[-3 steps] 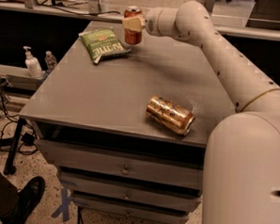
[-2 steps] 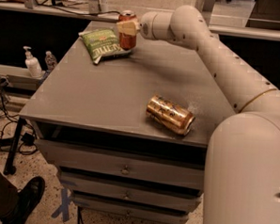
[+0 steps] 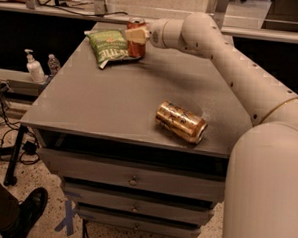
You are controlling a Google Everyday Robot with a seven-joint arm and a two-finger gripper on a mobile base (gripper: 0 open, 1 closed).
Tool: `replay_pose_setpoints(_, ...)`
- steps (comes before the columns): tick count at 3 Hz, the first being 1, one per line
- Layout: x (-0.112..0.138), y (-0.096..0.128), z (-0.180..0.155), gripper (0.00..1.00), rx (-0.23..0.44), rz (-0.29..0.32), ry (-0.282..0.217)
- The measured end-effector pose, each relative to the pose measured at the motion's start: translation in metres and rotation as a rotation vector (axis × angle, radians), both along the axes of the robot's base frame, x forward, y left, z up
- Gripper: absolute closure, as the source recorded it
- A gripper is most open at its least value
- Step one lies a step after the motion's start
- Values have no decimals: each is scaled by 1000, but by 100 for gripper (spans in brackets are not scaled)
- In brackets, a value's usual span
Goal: Move coke can near green jalapeno chip bag
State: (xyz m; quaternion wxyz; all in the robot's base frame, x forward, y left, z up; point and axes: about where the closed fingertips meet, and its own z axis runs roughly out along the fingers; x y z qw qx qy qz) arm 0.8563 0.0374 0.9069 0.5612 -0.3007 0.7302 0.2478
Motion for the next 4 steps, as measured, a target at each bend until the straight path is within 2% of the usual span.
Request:
replay_pose_setpoints(1, 0, -6, -2, 84, -5, -1, 8)
replay_pose_setpoints(4, -1, -11, -7, 14, -7, 5, 29)
